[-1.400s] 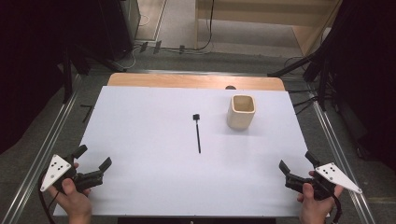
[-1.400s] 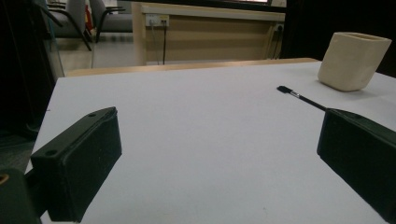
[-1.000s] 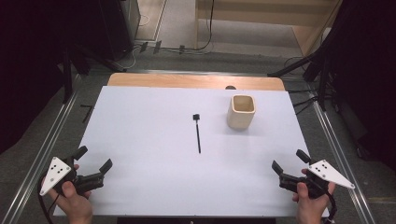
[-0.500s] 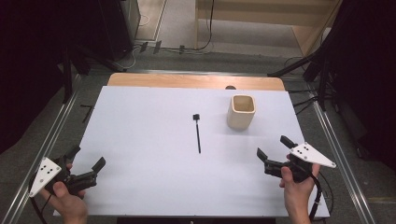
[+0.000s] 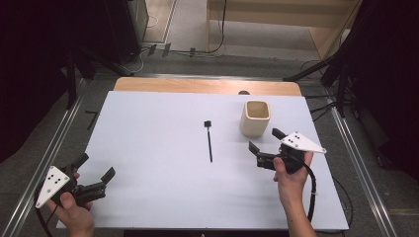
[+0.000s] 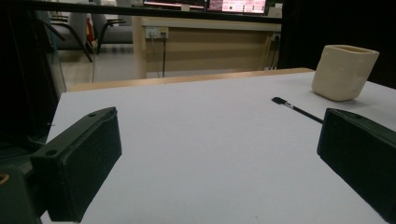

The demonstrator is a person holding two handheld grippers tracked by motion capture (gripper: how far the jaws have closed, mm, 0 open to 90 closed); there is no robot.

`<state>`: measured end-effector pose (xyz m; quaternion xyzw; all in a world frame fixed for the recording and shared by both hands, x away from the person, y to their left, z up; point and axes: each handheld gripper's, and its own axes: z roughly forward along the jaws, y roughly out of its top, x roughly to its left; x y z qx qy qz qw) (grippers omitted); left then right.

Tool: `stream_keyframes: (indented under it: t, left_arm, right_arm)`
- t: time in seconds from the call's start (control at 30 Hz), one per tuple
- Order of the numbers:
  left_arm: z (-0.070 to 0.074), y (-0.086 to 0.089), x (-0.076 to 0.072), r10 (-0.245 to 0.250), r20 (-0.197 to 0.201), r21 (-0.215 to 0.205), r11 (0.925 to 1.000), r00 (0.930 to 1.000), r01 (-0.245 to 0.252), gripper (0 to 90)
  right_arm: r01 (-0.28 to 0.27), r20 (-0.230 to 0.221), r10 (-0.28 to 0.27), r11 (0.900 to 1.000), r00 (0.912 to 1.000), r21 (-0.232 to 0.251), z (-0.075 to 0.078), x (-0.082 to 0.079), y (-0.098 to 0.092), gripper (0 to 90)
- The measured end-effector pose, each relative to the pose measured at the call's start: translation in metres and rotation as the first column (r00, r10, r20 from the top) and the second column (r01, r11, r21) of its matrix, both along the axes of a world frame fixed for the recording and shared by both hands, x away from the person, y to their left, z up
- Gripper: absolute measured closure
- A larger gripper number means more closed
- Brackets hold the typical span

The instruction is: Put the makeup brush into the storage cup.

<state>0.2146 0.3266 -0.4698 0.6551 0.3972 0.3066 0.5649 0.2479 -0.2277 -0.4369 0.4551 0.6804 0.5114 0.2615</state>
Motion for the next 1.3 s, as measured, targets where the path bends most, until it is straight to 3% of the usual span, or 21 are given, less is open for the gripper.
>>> stream_keyframes:
  t: [0.23, 0.5, 0.67, 0.87, 1.3]
  left_arm:
    - [-0.001, -0.005, 0.001, -0.014, -0.001, 0.016, 0.9998, 0.9999, 0.014, 0.4]
    - [-0.001, -0.005, 0.0, -0.013, -0.001, 0.013, 0.9998, 0.9999, 0.013, 0.3]
    - [-0.001, -0.005, 0.001, -0.018, 0.0, 0.01, 0.9998, 0.9998, 0.018, 0.4]
    - [-0.001, -0.008, 0.001, -0.025, -0.001, 0.016, 0.9996, 0.9997, 0.025, 0.3]
    - [-0.001, -0.008, 0.002, -0.028, -0.004, 0.013, 0.9995, 0.9996, 0.028, 0.4]
  right_arm:
    - [-0.015, -0.008, 0.015, 1.0, 0.9999, -0.003, 0.005, 0.023, 0.02, 8.1]
    - [-0.031, -0.012, 0.031, 0.999, 0.9995, -0.025, 0.008, 0.037, 0.036, 9.3]
    - [-0.06, -0.04, 0.059, 0.998, 0.9975, -0.02, 0.009, 0.047, 0.047, 10.1]
    - [-0.078, -0.067, 0.074, 0.995, 0.995, -0.055, 0.009, 0.059, 0.061, 10.2]
    - [-0.099, -0.179, 0.077, 0.988, 0.9807, -0.116, 0.004, 0.087, 0.084, 11.7]
